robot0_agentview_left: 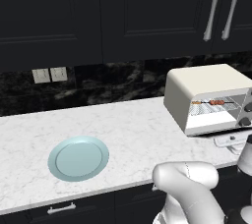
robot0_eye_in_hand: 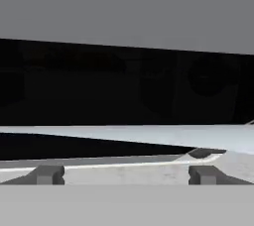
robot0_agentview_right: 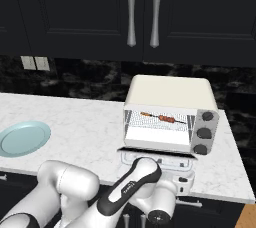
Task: Pick up the kebab skewer and baguette bread, and place them inside the toaster oven. Close the toaster oven door and start by setting the timer.
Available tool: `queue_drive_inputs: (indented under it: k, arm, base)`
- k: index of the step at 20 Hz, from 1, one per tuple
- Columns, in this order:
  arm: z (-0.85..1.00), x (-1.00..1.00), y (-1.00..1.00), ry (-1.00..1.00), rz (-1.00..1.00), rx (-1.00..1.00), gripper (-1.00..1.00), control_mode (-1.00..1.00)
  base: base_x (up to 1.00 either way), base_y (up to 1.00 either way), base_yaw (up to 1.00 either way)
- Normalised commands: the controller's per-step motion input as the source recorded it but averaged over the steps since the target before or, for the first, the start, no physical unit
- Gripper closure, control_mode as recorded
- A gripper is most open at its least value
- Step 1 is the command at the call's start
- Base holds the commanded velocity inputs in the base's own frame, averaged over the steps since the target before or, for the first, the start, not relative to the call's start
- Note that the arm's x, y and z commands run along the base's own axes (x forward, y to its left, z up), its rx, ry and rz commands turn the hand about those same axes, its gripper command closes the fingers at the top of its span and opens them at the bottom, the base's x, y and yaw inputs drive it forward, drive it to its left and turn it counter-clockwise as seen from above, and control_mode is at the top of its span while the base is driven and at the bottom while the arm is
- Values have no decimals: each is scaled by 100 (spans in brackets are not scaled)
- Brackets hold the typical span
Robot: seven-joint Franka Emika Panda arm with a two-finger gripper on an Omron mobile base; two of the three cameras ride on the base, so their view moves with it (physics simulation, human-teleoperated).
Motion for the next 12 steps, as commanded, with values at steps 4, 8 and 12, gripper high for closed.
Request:
queue_drive_inputs:
  k: [4,8,12]
  arm:
    - [24,36,7,0,0,0,-100,-100]
    - [29,40,7,0,0,0,-100,-100]
    - [29,42,7,0,0,0,-100,-100]
  base:
    - [0,0,0]
    - [0,0,0]
    - [0,0,0]
